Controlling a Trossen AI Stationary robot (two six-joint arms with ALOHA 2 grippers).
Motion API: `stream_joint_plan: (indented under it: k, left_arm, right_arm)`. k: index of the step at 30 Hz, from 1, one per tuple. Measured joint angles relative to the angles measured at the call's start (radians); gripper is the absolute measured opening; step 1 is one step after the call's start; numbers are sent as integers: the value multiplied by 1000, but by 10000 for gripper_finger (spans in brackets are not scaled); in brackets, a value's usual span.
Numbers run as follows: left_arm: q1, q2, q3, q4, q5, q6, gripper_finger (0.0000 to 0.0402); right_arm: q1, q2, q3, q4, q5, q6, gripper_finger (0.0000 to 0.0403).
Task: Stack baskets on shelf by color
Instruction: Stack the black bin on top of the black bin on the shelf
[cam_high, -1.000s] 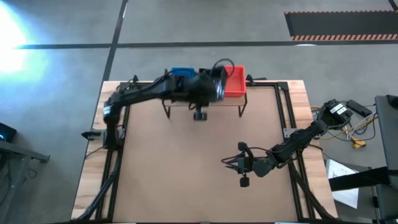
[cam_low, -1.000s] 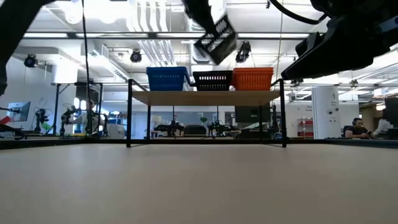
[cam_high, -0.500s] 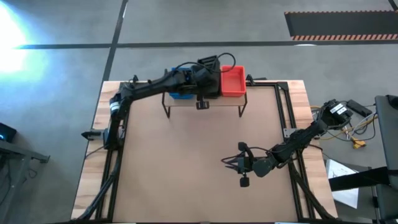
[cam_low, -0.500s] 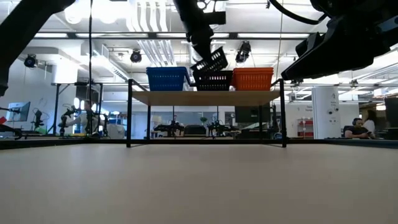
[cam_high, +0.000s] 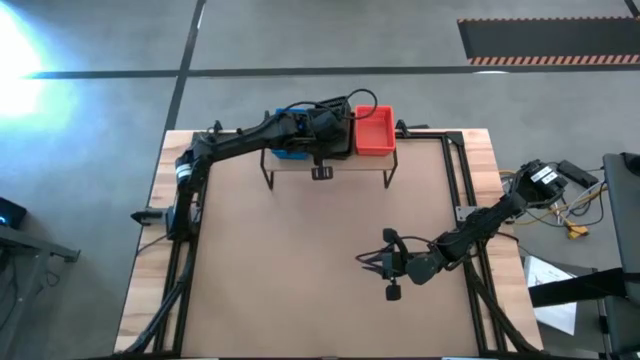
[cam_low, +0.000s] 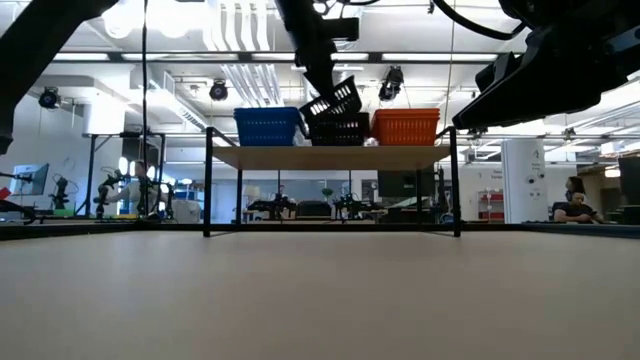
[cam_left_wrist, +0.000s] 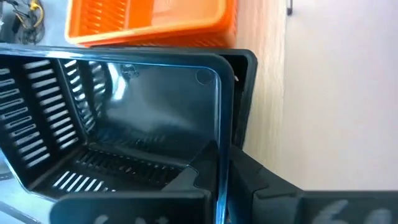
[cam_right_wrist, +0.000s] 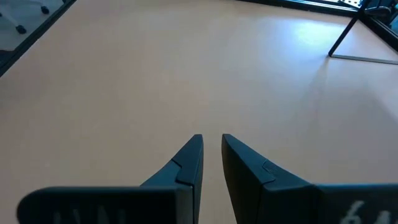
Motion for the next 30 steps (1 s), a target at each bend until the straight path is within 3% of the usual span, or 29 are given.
stream_joint_plan:
  k: [16, 30]
  left_arm:
    - [-4, -2, 0, -42, 37, 35, 4]
    - [-6, -6, 30, -54, 14, 30, 120]
  right_arm:
    - [0, 0, -2, 0, 0, -3, 52]
    - [0, 0, -8, 0, 0, 0, 52]
